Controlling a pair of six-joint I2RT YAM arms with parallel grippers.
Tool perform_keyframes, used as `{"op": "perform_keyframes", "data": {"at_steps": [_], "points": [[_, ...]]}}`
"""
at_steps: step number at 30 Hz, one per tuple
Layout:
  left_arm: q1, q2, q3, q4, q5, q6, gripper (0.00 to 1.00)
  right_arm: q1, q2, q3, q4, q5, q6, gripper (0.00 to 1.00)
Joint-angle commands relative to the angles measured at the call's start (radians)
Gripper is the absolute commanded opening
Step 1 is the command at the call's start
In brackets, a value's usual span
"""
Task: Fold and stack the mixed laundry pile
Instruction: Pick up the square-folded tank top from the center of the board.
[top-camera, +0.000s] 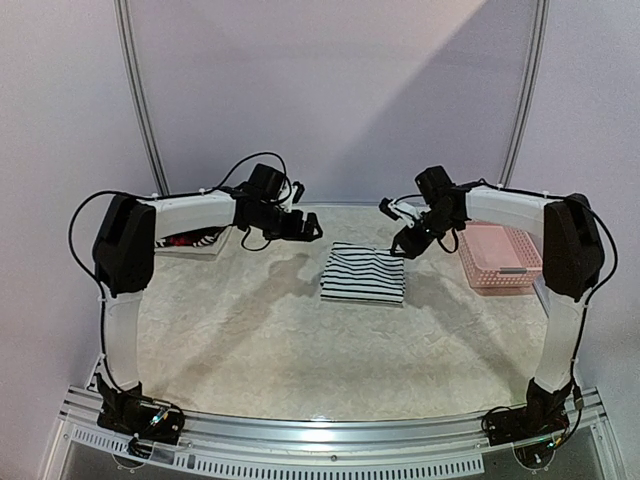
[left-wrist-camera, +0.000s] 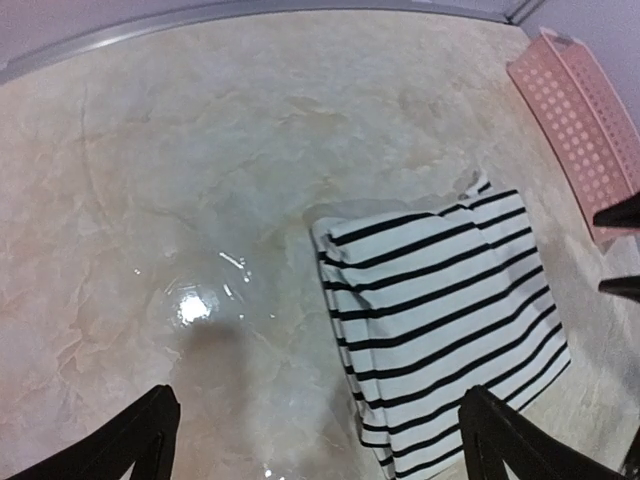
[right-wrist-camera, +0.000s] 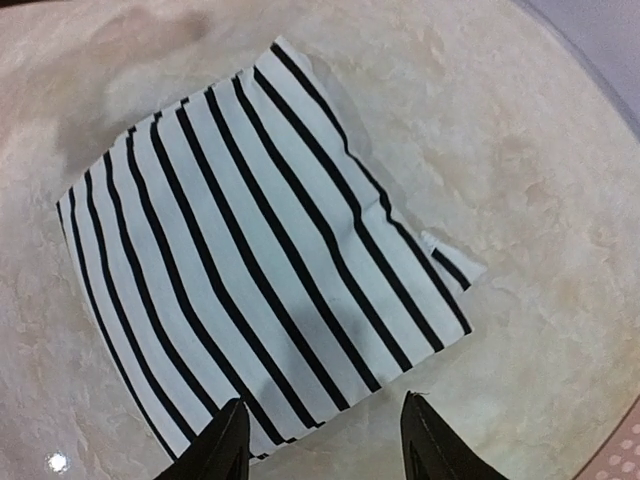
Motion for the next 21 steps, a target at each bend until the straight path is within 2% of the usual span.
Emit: {"op": "perform_keyframes", "data": {"at_steps": [1,5,10,16,21], "points": [[0.022,0.100,0.066,-0.036,0.119,-0.138,1.00,-0.017,0.097,0.034,-0.059,-0.050,0.081,0.52],[0.036,0.202,0.150,-0.088,0.177,-0.167,1.00,-0.017,0.147,0.047,-0.077,-0.053,0.082,0.52],[0.040,0.289,0.187,-0.097,0.254,-0.212,0.99,-0.018,0.198,0.046,-0.086,-0.026,0.070,0.52],[0.034,0.314,0.178,-0.072,0.344,-0.221,0.91,-0.017,0.245,0.072,-0.089,-0.013,0.063,0.52],[0.011,0.317,0.185,-0.129,0.381,-0.187,0.86,-0.017,0.271,0.103,-0.115,-0.014,0.060,0.52]]}}
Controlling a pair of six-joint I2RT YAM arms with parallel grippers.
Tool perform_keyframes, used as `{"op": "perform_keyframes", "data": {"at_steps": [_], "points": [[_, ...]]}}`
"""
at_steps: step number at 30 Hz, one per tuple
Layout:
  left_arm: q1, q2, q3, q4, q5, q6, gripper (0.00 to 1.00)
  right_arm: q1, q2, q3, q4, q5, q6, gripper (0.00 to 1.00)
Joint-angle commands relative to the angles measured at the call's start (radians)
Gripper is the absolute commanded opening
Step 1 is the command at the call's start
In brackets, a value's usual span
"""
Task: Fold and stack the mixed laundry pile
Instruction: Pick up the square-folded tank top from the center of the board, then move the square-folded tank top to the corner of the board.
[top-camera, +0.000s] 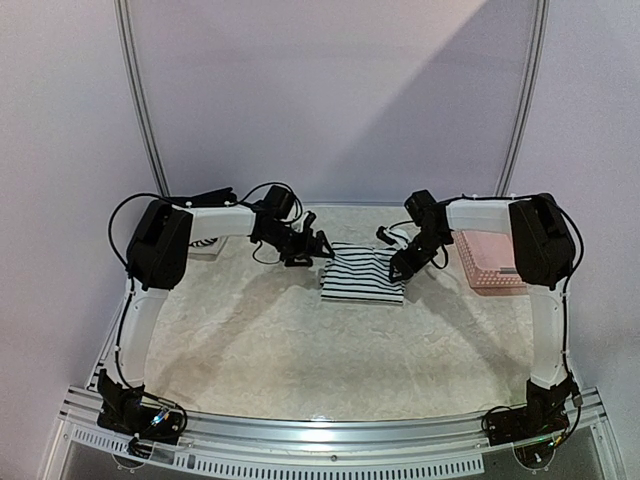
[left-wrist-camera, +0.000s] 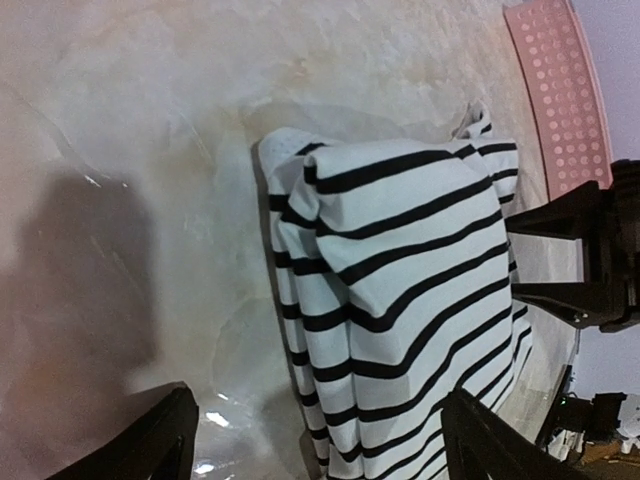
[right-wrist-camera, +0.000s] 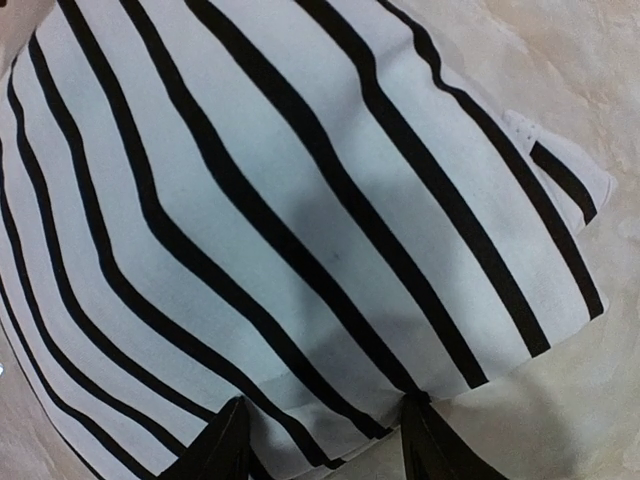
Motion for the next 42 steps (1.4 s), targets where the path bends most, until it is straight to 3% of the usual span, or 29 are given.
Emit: {"op": "perform_keyframes", "data": {"at_steps": [1,11,20,24,31,37,42], "points": [[-0.032,0.039,0.010,-0.095,0.055,0.028,0.86,-0.003,0.049,0.039,-0.037,0.010,-0.002,0.52],[-0.054,0.105,0.044,-0.084,0.127,-0.033,0.75,-0.003,0.073,0.065,-0.058,0.010,-0.007,0.52],[-0.084,0.172,0.124,-0.078,0.204,-0.070,0.55,-0.003,0.073,0.063,-0.058,0.014,-0.004,0.52],[-0.086,0.198,0.161,-0.068,0.233,-0.097,0.34,-0.003,0.071,0.058,-0.056,0.012,-0.002,0.52],[-0.051,0.197,0.173,-0.024,0.182,-0.134,0.10,-0.006,0.019,0.045,-0.088,0.019,-0.007,0.51],[-0.007,0.136,0.218,-0.215,0.106,0.014,0.00,-0.061,-0.189,-0.034,-0.132,-0.028,-0.013,0.53],[0.007,0.129,0.366,-0.516,-0.135,0.241,0.00,-0.079,-0.344,-0.143,-0.118,-0.072,-0.015,0.53]]}}
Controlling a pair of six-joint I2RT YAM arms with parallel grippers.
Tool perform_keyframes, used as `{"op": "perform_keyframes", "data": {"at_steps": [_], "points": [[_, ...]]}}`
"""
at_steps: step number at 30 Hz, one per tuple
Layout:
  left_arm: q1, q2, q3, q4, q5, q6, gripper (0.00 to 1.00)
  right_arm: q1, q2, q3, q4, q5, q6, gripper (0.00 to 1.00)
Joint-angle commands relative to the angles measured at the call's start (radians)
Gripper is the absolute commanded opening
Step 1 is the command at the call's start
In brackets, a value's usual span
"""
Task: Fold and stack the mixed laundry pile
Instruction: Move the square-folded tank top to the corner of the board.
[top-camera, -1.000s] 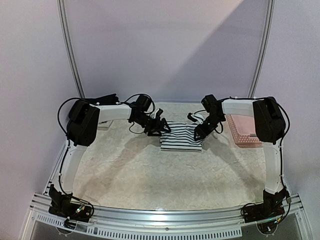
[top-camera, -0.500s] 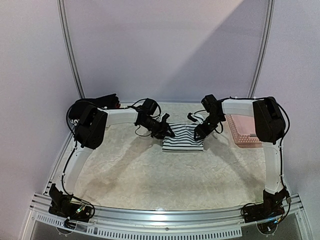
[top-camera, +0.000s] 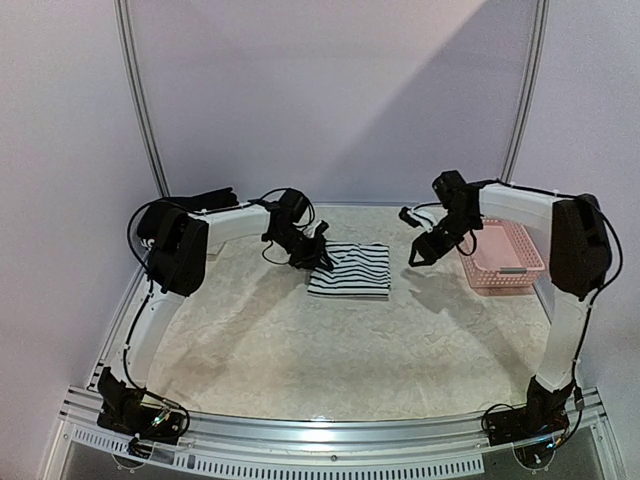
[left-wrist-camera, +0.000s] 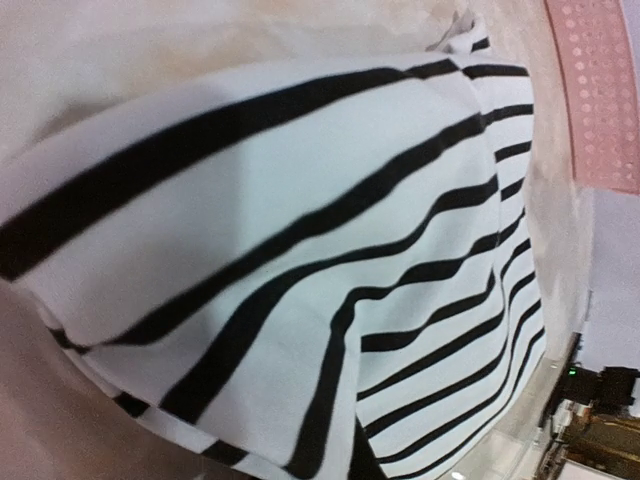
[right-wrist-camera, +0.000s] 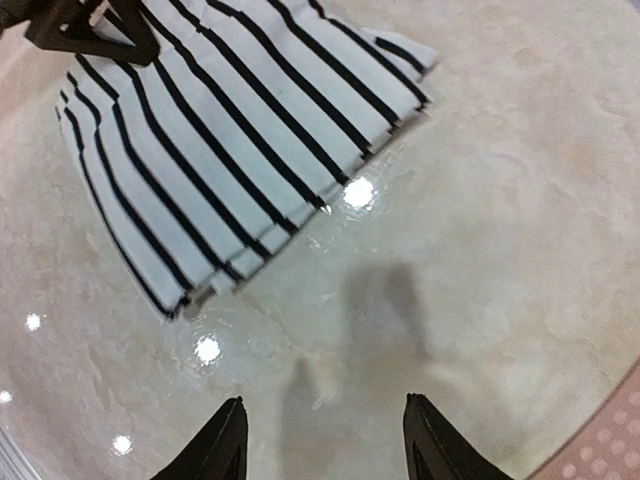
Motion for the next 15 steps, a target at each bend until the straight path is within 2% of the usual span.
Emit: {"op": "perform_keyframes", "data": {"at_steps": [1,6,15], "points": [[0.033,-0.039,0.123,-0.323,-0.278,0.244,0.00,-0.016,-0.159,-0.086,-0.004,-0.052,-0.007,0.53],[0.052,-0.054,0.187,-0.443,-0.464,0.326,0.00,-0.016,-0.223,-0.131,0.012,-0.051,-0.021,0.54],[0.085,-0.117,0.293,-0.589,-0.768,0.472,0.00,-0.016,-0.219,-0.146,0.022,-0.067,-0.024,0.54]]}}
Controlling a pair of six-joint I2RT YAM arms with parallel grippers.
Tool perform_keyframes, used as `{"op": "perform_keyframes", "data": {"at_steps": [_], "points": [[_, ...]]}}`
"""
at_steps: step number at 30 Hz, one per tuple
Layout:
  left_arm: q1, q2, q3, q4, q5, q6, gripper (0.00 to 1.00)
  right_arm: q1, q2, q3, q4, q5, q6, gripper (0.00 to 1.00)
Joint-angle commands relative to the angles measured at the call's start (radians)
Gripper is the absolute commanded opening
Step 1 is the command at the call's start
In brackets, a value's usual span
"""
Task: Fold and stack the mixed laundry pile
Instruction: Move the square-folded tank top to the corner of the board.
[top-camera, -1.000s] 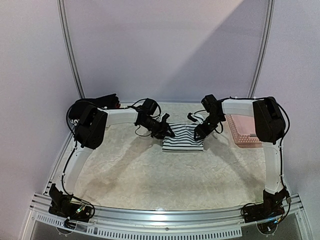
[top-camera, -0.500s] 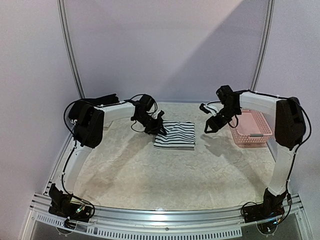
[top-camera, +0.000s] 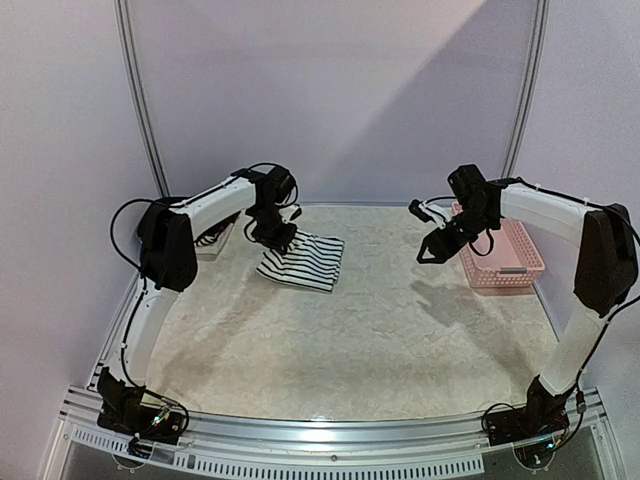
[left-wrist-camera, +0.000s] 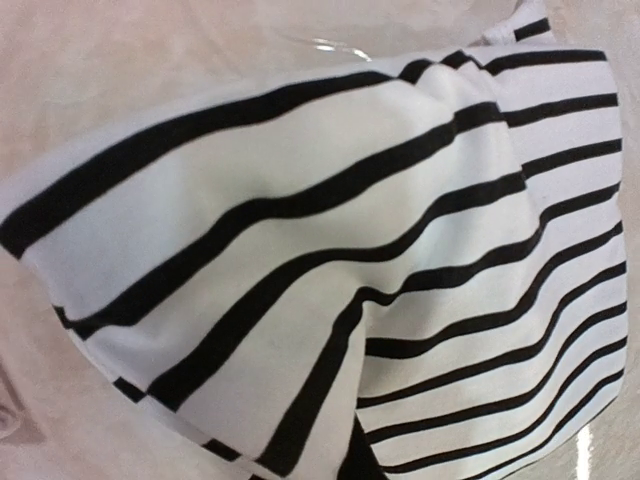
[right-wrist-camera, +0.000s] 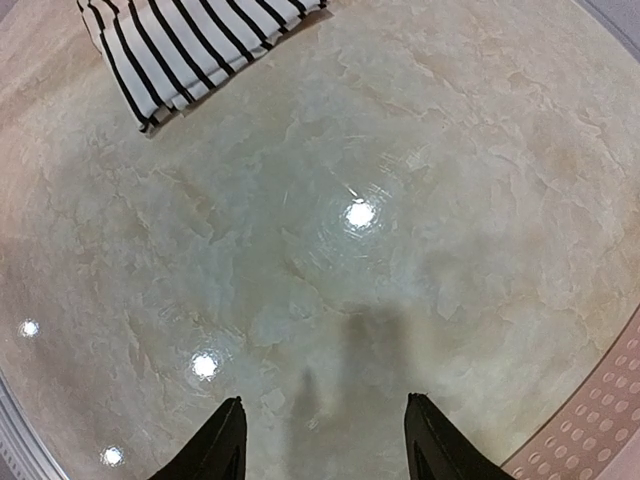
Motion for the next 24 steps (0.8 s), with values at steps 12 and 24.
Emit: {"op": "perform_keyframes", "data": {"at_steps": [12,24], "points": [[0.087,-0.130,0.140,-0.137,-0.371,0.147,0.00,0.003,0.006,-0.028,0.020,-0.032,-0.008,0.54],[0.115,-0.084,0.255,-0.111,-0.490,0.261,0.00,0.004,0.026,-0.032,0.021,-0.038,-0.010,0.54]]}}
